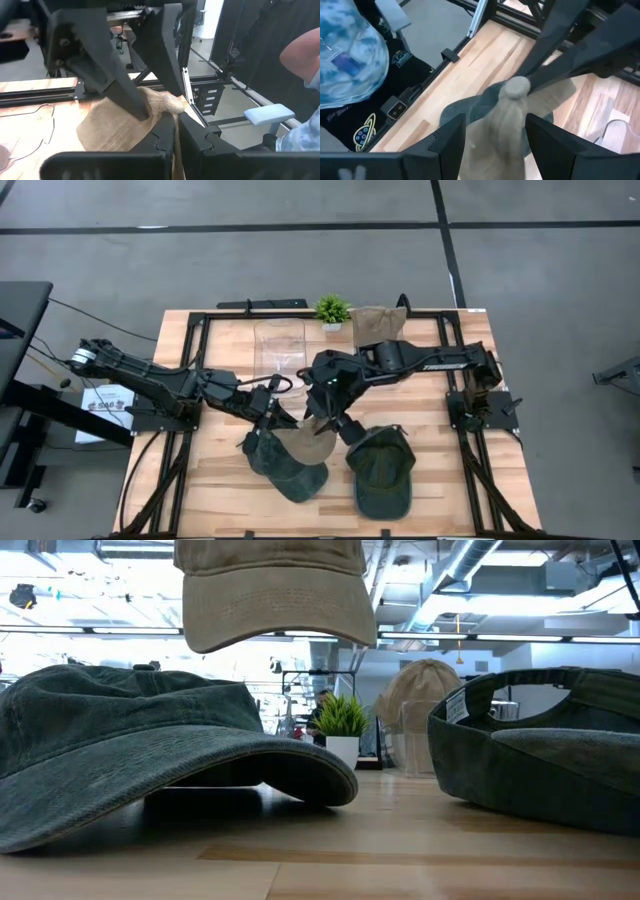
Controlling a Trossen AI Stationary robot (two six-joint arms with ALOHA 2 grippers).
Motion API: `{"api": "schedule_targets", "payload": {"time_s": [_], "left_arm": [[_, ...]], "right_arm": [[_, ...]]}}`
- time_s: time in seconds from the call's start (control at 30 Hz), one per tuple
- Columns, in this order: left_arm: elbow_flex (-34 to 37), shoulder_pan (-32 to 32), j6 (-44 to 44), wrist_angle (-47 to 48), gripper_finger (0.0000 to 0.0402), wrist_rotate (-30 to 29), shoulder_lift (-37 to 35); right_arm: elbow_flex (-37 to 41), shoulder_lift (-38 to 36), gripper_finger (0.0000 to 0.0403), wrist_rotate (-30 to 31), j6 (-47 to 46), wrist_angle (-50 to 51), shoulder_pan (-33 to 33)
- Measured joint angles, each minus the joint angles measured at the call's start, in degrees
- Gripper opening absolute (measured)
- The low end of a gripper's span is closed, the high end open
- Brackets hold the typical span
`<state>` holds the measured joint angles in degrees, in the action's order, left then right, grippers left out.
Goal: Pick & Place hat
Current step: Put the brown cap into the right transparent bin
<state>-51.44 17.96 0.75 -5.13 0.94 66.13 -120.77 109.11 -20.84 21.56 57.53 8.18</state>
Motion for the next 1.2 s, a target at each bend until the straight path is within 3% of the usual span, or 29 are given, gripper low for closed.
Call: {"api": "schedule_targets", "payload": {"time_s": [0.2,0.47,0.6,0.77,1.2], "left_arm": [[0.0,0.0,-0.02,-0.05,0.0012,0.01,0.0],[0.0,0.0,-0.02,-0.04,0.0012,0.01,0.0],[0.0,0.0,-0.02,-0.06,0.0013,-0.01,0.0],[0.0,-0.02,-0.02,-0.07,0.0012,-0.05,0.0],[0.0,-0.01,2.54,-1.09,0.002,-0.02,0.0]], "right_arm": [[0.02,-0.48,0.0188,0.1,-0.07,-0.6,0.46],[0.04,-0.07,0.0141,0.17,-0.07,-0.36,0.42],[0.04,-0.07,0.01,0.9,-0.07,-0.34,0.42],[0.05,-0.07,0.0014,3.41,0.75,0.36,0.42],[0.07,-0.07,0.0001,3.41,0.94,0.06,0.42]]}}
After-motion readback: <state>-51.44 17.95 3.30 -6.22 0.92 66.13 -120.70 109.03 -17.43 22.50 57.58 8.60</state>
